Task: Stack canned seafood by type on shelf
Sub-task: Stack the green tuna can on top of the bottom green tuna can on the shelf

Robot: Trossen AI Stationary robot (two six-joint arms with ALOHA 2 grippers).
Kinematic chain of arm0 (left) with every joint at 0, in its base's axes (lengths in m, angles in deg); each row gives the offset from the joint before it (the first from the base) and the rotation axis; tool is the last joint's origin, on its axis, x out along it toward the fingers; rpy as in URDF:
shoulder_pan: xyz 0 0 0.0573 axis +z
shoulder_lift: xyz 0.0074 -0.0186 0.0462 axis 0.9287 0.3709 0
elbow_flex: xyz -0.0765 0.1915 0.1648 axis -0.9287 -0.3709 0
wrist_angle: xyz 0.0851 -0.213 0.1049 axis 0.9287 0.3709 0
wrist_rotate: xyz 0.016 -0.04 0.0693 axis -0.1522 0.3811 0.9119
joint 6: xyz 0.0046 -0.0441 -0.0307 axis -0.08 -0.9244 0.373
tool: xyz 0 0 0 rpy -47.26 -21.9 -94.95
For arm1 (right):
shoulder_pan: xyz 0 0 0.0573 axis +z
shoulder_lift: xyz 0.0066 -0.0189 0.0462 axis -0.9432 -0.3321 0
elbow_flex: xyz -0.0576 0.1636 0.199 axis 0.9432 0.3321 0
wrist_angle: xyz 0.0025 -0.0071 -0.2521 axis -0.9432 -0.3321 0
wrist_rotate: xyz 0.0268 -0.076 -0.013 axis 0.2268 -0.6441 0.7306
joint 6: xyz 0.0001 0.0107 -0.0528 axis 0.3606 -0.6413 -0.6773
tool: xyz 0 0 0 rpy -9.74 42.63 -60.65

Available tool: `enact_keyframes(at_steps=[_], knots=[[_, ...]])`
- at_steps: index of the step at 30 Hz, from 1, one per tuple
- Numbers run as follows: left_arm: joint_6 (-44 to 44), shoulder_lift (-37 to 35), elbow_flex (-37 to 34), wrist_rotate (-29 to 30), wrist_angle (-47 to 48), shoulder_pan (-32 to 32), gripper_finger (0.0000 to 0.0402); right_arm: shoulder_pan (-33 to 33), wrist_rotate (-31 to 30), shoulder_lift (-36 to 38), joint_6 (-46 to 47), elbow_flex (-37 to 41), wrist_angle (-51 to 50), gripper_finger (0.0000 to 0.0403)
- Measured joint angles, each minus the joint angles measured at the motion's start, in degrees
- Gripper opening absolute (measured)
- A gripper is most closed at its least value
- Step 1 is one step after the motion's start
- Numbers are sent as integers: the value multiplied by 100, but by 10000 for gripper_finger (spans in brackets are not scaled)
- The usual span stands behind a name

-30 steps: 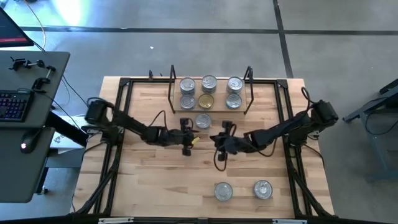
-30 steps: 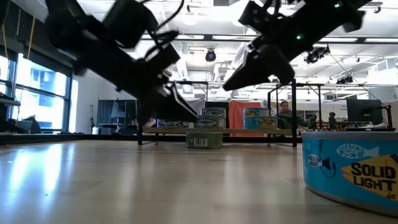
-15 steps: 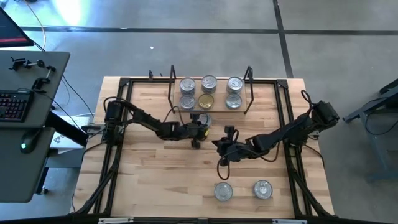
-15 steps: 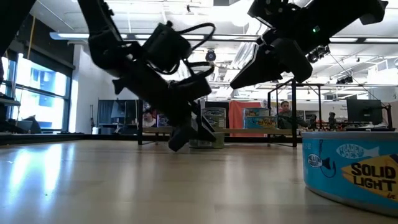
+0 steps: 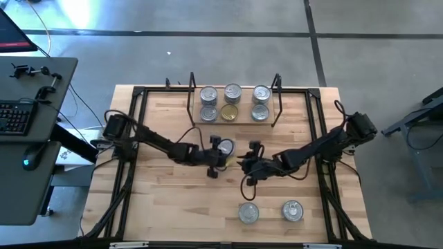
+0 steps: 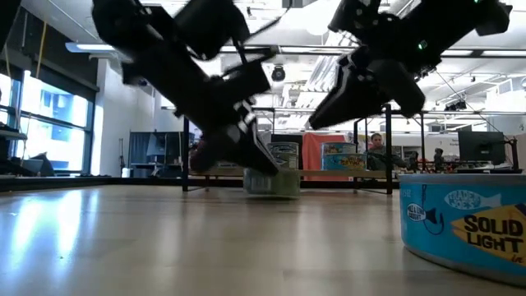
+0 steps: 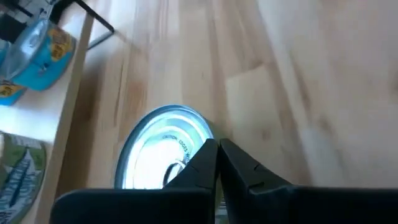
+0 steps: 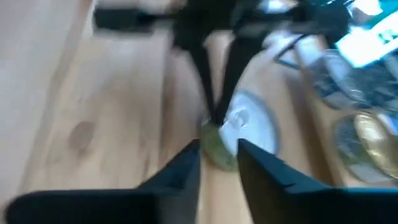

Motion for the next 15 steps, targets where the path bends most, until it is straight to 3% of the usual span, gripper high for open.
enact_keyframes(at_steps=[4,8,15], knots=[[-288,-322,7,53,365,-213,1,-62,653,-287,-644,5,99,172],[-401,-562,4,30,524,-401,1,-62,392,-729,-1568,9,407,226],[-772,-891,-90,-280,782,-560,0,-62,-426,-857,-1981,9,602,240]])
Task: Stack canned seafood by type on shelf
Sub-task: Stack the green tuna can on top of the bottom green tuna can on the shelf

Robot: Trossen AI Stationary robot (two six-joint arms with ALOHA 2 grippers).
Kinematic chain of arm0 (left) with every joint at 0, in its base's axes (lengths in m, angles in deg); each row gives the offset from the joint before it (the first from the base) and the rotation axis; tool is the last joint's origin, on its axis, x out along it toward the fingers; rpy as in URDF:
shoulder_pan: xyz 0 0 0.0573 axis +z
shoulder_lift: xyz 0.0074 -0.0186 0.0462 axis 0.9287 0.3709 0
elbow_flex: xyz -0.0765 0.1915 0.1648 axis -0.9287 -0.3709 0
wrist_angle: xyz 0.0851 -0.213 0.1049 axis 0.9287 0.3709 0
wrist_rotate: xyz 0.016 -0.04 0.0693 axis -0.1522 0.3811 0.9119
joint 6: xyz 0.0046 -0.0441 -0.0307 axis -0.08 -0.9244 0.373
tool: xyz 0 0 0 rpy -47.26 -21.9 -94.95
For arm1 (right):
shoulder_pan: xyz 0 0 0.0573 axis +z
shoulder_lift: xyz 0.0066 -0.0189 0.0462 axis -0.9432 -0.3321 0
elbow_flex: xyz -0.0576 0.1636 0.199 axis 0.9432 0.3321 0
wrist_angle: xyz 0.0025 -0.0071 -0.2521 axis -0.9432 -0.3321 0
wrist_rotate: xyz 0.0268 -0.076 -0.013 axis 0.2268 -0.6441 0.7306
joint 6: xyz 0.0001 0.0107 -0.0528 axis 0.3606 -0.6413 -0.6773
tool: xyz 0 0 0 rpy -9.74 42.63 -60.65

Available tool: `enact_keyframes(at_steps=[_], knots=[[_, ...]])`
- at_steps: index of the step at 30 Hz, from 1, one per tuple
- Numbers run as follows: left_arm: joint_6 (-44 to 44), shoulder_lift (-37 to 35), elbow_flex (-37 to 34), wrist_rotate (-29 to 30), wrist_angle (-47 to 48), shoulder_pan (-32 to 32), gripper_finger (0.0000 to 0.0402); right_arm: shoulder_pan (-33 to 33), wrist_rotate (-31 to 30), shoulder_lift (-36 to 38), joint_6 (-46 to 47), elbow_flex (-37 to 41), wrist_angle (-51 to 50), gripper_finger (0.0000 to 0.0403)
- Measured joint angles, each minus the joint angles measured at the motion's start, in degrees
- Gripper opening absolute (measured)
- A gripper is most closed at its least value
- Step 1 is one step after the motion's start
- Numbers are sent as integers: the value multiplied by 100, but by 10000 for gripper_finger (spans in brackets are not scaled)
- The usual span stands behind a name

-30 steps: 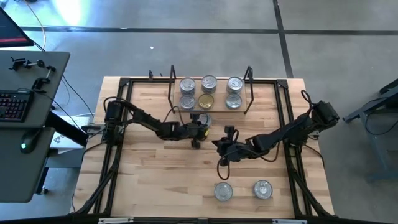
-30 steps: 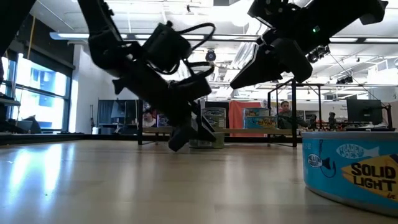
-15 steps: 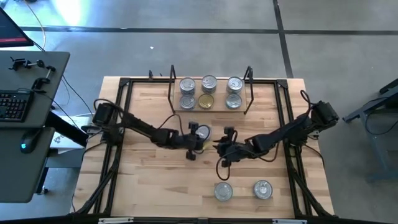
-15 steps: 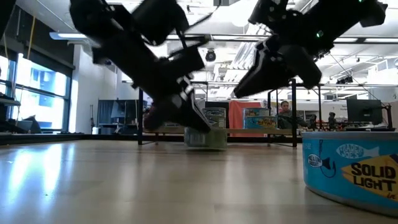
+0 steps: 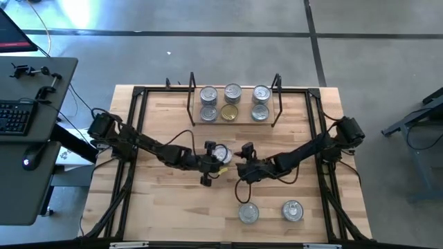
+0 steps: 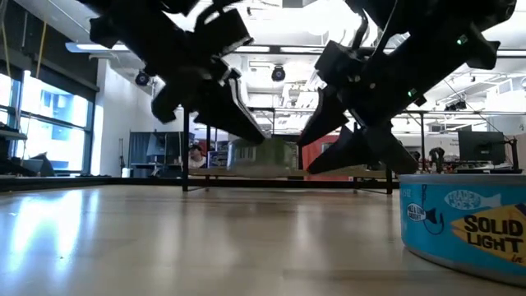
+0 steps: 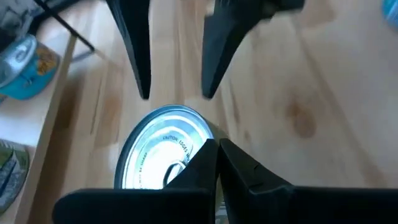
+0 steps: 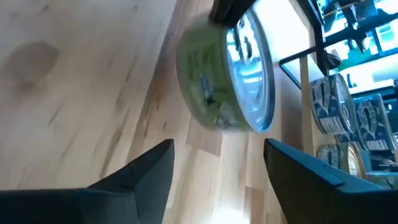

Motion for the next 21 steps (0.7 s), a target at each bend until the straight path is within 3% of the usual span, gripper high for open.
enact_keyframes(at_steps=[7,14,21], knots=[[-79,-898,-1367,-578,-1721,-110,0,-203,98,16,391,216,63,240],[-12,-2001,-2866,-1528,-3537,-139,0,-422,1617,16,253,776,2701,240],[94,-2459,-3361,-1811,-4107,-142,0,-450,1651,18,-435,464,3336,240]])
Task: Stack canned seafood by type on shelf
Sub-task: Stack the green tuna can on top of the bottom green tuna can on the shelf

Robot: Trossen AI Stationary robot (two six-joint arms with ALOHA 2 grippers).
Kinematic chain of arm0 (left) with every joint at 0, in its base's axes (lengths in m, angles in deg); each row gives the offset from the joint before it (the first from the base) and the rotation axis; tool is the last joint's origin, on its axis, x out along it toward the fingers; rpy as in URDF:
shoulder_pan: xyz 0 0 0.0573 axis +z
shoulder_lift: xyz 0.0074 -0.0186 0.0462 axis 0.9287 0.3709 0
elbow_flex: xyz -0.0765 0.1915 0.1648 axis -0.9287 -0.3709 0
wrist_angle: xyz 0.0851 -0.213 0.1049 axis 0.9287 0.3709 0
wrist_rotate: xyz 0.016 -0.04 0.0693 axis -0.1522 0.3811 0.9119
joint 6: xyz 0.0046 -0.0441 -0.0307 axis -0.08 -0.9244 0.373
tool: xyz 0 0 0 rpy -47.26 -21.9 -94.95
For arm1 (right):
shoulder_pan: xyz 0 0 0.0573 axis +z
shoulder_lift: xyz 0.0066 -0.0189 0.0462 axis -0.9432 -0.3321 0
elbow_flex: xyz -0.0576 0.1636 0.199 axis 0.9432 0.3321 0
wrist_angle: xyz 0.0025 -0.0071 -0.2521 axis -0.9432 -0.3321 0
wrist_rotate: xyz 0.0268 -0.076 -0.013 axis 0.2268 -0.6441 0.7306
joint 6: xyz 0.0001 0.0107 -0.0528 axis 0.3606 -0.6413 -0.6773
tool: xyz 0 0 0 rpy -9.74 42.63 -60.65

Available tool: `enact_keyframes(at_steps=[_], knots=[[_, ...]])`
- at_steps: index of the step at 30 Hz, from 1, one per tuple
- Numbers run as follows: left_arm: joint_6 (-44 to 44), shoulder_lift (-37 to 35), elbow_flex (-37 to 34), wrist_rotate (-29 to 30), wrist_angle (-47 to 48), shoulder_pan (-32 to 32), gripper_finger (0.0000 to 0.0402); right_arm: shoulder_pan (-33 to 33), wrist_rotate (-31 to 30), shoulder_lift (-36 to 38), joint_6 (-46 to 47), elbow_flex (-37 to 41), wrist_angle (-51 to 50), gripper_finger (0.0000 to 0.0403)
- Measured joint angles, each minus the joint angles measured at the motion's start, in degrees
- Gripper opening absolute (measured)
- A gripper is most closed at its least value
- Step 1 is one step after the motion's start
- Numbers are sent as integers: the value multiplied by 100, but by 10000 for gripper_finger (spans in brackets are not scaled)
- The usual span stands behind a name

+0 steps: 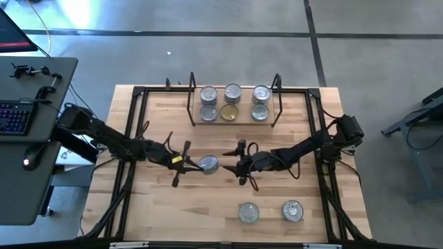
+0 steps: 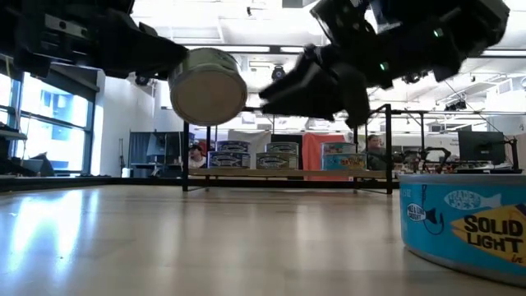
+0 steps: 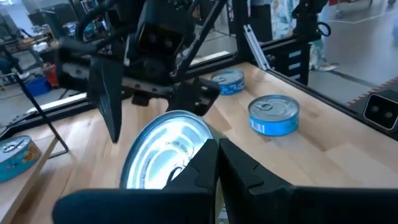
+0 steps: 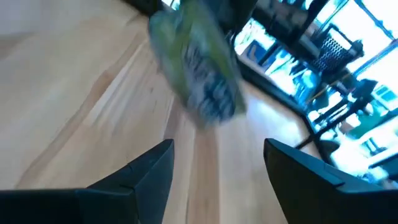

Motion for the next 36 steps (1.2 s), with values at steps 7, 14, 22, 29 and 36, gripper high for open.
enact_keyframes(at_steps=[7,14,22,29,36], knots=[[46,-11,-2,-92,-21,2,0,-2,142,0,-589,-404,-367,240],[99,-11,0,-94,-65,9,0,-54,500,-41,-1320,-581,-685,240],[154,-7,0,-90,-151,17,0,-183,524,-407,-1381,-940,-617,240],[195,-7,0,-83,-216,17,0,-181,539,-581,-1313,-1240,-743,210],[145,-11,7,600,54,0,0,-94,219,-520,-519,-1396,-1497,124]])
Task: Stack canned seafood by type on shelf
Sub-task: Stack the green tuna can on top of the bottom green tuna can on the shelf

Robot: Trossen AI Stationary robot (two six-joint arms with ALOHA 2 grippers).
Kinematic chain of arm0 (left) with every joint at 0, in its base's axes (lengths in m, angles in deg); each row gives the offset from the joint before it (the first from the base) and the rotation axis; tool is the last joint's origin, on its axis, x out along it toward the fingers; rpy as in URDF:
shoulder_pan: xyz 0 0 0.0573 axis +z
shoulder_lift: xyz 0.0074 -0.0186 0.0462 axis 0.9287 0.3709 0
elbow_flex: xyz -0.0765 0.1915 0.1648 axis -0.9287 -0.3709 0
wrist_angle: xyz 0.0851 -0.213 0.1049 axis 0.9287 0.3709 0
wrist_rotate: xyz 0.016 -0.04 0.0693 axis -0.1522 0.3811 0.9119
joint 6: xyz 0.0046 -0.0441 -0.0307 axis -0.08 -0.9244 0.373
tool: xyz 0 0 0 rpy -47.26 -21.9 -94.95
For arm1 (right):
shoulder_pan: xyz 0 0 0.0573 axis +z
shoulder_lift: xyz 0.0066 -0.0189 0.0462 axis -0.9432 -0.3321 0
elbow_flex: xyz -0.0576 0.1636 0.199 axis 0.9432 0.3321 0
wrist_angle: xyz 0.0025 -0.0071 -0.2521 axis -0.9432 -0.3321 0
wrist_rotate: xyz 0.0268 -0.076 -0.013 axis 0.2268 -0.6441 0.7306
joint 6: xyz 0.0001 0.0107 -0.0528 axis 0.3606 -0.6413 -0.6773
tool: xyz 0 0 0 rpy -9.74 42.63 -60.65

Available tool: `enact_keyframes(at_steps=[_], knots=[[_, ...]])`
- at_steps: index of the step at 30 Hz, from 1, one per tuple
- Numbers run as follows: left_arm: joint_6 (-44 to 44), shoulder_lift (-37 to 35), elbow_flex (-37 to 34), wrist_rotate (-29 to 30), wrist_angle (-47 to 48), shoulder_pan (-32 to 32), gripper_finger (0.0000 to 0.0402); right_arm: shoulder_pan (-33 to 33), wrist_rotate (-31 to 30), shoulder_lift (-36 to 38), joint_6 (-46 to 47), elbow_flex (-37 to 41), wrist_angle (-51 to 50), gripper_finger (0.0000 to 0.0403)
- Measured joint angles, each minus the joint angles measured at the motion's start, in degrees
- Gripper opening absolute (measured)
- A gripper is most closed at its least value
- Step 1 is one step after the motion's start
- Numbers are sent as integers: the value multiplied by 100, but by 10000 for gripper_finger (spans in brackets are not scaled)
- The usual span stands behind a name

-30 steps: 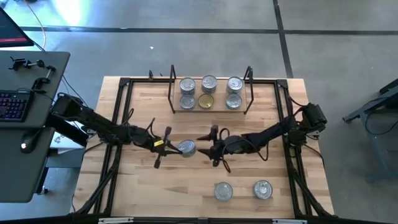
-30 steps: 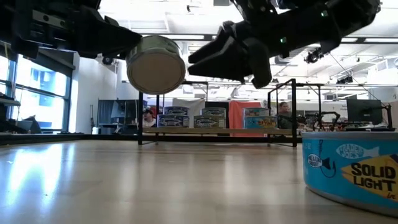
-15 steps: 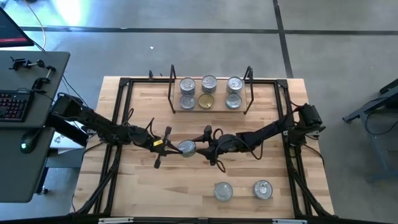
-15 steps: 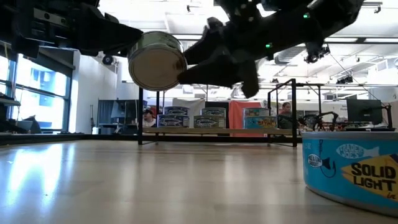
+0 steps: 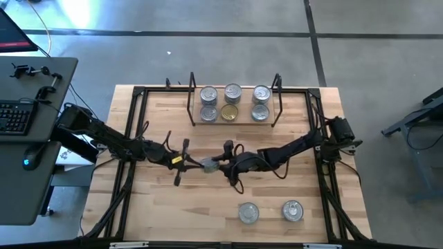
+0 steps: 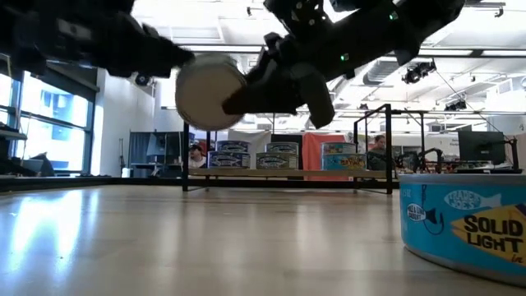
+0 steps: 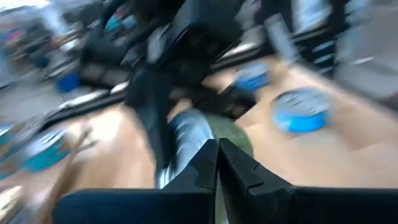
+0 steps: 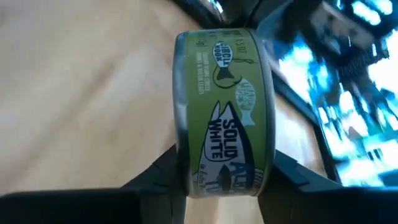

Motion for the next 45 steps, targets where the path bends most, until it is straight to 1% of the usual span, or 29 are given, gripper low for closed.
enact_keyframes(at_steps=[3,5,7,8,10,11,12,17,22,27,33,34,38,40,42,45], knots=[[-56,-23,22,728,425,12,0,122,-1030,259,231,-215,-1164,124],[-297,-16,8,1182,865,4,0,182,-1760,476,467,-376,-1984,124],[-618,-3,-7,1631,1231,4,0,129,-2311,643,777,-570,-2697,124],[-777,-13,-4,1827,1331,4,0,63,-2689,702,927,-659,-3032,124],[-1107,-18,2,2037,1622,7,0,-117,-3670,715,1212,-820,-3553,124],[-1248,-13,0,2054,1748,7,0,-241,-3997,715,1277,-883,-3705,124],[-1362,-11,-2,2052,1822,4,0,-381,-4120,715,1290,-930,-3810,124],[-1511,-13,-2,2031,1958,-9,1,-1170,-3547,574,1079,-952,-3807,124],[-1562,-13,-2,2025,1966,-11,1,-1730,-3401,178,531,-951,-3426,124],[-1565,-13,-2,2019,1966,-11,1,-1922,-3345,-238,74,-948,-2803,124],[-1613,-13,-2,2018,1965,-66,1,-2016,-3417,-345,40,-948,-2850,125],[-1612,-13,-2,2018,1966,-72,1,-2016,-3413,-345,40,-948,-2852,134],[-1611,-13,-2,2018,1965,-81,1,-1958,-3307,-313,-91,-947,-2897,203],[-1611,-13,-2,2018,1968,-81,1,-1921,-3305,-286,-205,-944,-2906,228],[-1611,-13,-2,2018,1971,-79,1,-1897,-3302,-273,-216,-977,-2992,240],[-1611,-13,-2,2018,1974,-79,1,-1878,-3262,-273,-156,-1168,-3386,246]])
